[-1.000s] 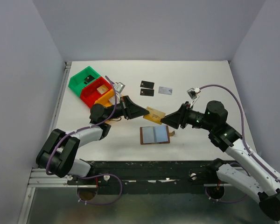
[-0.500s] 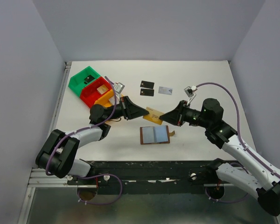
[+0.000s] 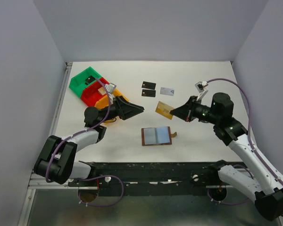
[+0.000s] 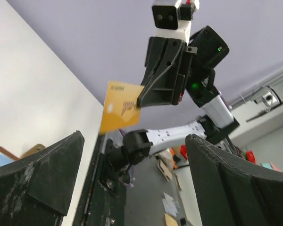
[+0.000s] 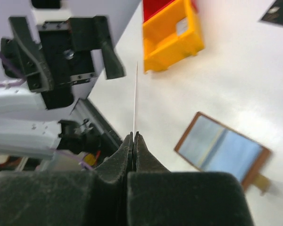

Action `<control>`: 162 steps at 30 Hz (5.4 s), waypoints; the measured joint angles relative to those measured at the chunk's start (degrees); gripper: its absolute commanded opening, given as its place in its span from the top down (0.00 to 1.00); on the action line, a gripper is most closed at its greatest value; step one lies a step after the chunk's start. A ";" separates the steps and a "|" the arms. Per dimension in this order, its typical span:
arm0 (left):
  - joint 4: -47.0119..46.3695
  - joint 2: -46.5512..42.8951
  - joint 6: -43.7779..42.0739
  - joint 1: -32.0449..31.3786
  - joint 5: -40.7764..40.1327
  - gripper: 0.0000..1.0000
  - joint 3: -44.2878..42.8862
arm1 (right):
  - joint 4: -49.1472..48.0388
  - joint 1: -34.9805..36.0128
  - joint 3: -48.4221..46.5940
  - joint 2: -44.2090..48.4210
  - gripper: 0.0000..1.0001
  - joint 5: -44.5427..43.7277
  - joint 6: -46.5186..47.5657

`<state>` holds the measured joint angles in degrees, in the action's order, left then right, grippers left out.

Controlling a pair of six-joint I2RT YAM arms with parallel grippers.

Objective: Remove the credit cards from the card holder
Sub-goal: Place the credit card at the center of the board, then remove the credit card from the card holder.

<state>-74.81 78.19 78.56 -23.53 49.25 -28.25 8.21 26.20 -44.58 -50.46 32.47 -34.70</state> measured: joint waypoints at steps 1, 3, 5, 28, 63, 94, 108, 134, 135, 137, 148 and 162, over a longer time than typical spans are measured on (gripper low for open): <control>0.22 -1.03 -0.37 1.60 -0.24 0.01 0.85 | 2.10 -1.81 -1.36 -0.07 1.00 -0.22 1.11; 2.08 -3.93 -2.23 4.24 -1.29 0.01 2.01 | 6.54 -5.27 -4.76 -1.38 1.00 -1.27 3.50; 5.77 -7.23 -4.72 5.29 -2.60 0.01 2.12 | 10.21 -8.63 -8.79 -4.79 1.00 -3.34 5.49; 36.68 -23.37 -24.20 5.42 -11.76 0.01 2.95 | 36.50 -25.64 -50.18 -64.30 1.00 -4.72 22.18; 36.33 -17.77 -23.63 5.14 -11.06 0.01 2.99 | 44.06 -29.31 -63.08 -77.79 0.73 0.17 24.02; 72.67 -22.23 -35.71 -8.33 -43.60 0.01 -1.57 | 15.41 5.95 -2.69 -22.27 0.32 -39.08 9.55; 68.48 -18.12 -36.76 -13.16 -42.07 0.24 0.39 | 11.74 8.96 9.62 -17.55 0.36 -35.74 5.16; 68.65 -2.45 -42.40 -17.33 -31.56 0.16 -5.46 | 11.54 8.96 7.76 -23.54 1.00 -31.78 6.67; 68.74 -1.57 -42.58 -17.51 -31.23 0.16 -5.86 | 11.54 8.96 7.93 -23.47 1.00 -31.56 6.67; 69.02 0.17 -42.93 -17.90 -30.91 0.16 -6.86 | 11.58 8.96 8.20 -23.45 1.00 -31.28 6.64; 71.54 3.37 -43.19 -18.23 -32.13 0.16 -8.02 | 11.39 8.96 8.66 -23.54 1.00 -30.42 6.62; 72.37 5.18 -43.15 -18.62 -32.94 0.16 -8.09 | 11.17 8.96 8.76 -24.06 1.00 -29.97 6.67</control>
<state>-2.44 83.37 35.42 -42.15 16.32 -36.34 19.38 35.16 -35.81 -74.52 2.50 -28.03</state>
